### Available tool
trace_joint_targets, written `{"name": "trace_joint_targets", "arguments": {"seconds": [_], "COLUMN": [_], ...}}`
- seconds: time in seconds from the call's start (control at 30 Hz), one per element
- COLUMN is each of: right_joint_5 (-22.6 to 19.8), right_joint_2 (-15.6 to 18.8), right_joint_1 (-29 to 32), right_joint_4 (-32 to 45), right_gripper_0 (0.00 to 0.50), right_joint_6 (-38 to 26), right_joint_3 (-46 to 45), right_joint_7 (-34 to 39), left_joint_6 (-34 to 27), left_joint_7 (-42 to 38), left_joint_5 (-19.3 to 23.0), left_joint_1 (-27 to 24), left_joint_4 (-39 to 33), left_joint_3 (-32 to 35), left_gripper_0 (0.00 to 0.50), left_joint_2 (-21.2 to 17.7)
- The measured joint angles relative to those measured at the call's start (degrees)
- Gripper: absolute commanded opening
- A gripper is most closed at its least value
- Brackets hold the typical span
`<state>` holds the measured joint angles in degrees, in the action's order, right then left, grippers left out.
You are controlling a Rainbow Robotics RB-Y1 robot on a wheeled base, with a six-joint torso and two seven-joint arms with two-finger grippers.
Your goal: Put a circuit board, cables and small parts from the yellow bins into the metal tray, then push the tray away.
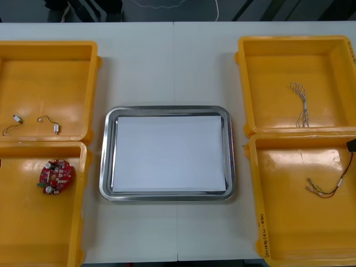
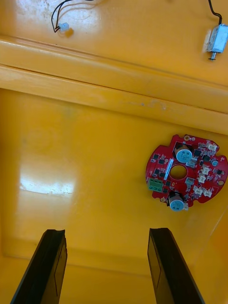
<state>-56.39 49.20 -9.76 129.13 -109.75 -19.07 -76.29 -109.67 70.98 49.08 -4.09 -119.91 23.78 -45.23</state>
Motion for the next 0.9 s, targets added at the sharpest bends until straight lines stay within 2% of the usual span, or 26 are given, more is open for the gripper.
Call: {"name": "trace_joint_targets", "arguments": {"seconds": [0.67,0.9], "right_joint_5": [0.00,0.00], "right_joint_2": [0.00,0.00], "right_joint_1": [0.00,0.32], "right_joint_4": [0.00,-0.07], "right_gripper_0": [0.500,0.500], "right_joint_6": [0.00,-0.03], "right_joint_3": [0.00,0.00], "right_joint_7": [0.00,0.00], "left_joint_6": [0.00,0.00], "left_joint_7": [0.00,0.00], "left_joint_5": [0.50,4.84], "left_joint_1": [0.53,0.55], "left_joint_4": [0.00,0.00], "left_joint_3": [-0.02,-0.02], "left_gripper_0": [0.500,0.500], "left_joint_2": [0.01,0.01]}}
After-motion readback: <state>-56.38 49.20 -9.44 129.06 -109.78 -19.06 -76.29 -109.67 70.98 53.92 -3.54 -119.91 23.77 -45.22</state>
